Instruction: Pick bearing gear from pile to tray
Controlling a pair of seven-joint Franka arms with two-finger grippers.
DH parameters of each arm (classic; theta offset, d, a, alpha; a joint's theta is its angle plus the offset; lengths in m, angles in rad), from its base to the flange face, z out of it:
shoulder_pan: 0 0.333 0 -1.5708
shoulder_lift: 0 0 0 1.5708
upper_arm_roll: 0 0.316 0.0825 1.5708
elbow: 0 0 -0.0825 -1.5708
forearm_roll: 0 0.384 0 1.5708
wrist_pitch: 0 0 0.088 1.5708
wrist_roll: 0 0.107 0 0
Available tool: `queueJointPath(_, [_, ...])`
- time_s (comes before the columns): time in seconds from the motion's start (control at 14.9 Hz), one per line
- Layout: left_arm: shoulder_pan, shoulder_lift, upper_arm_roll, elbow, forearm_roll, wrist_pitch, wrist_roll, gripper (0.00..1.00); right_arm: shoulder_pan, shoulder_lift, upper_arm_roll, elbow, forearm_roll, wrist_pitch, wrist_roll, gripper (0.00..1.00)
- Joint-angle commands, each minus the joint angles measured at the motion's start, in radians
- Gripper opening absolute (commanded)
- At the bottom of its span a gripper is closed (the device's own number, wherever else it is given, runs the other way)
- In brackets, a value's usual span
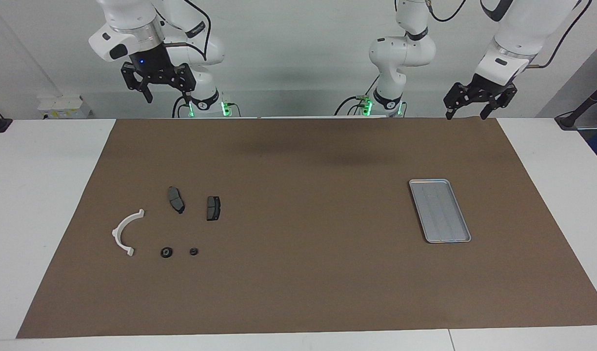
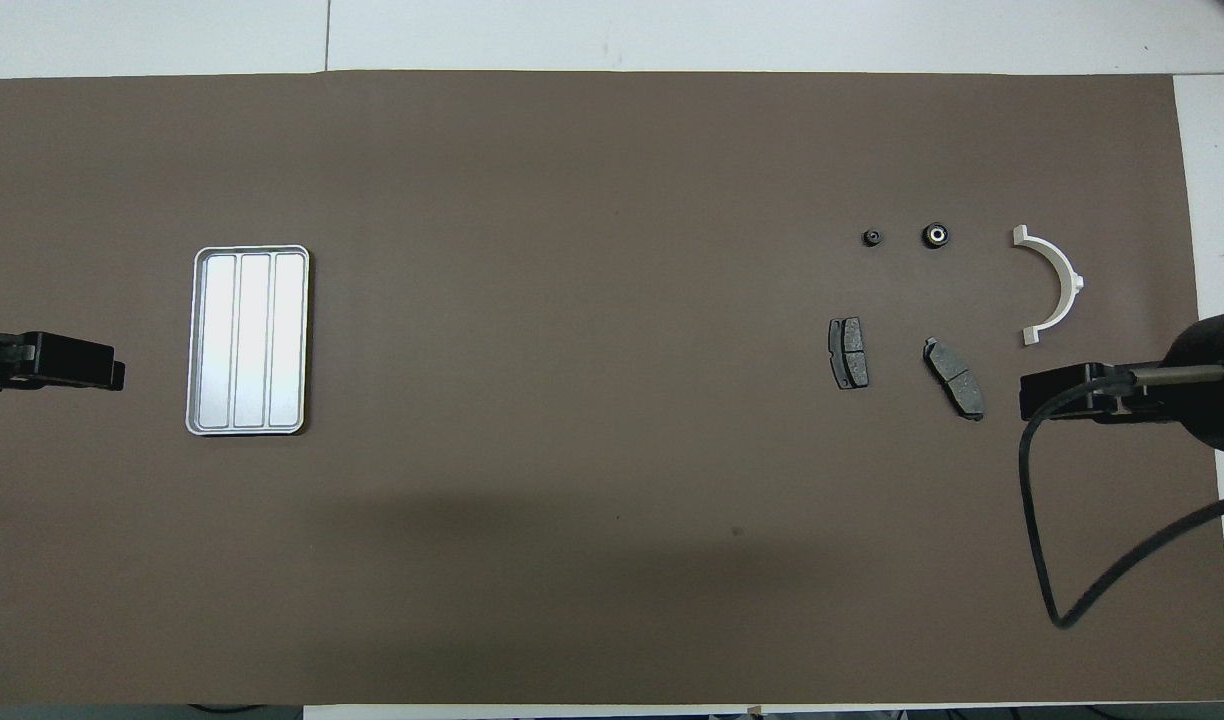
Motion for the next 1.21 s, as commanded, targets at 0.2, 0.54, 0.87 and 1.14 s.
queueJointPath(0.2, [-0.010,-0.007,0.010,0.009,0.005,-0.019,-0.001,1.00,-0.007,-0.011,0.000,-0.001,0.023,0.010,-0.011,1.00])
queueJointPath(0.54, [-0.012,-0.007,0.010,0.009,0.005,-0.019,-0.001,1.00,-0.010,-0.014,-0.008,0.000,0.025,0.010,-0.023,1.00])
queueJointPath(0.87, [-0.012,-0.007,0.010,0.009,0.005,-0.019,-0.001,1.00,-0.013,-0.028,-0.009,-0.014,0.025,0.019,-0.044,1.00])
queueJointPath(1.14, [-0.012,-0.007,0.010,0.009,0.005,-0.019,-0.001,1.00,-0.030,-0.005,-0.011,-0.101,0.023,0.169,-0.070,1.00])
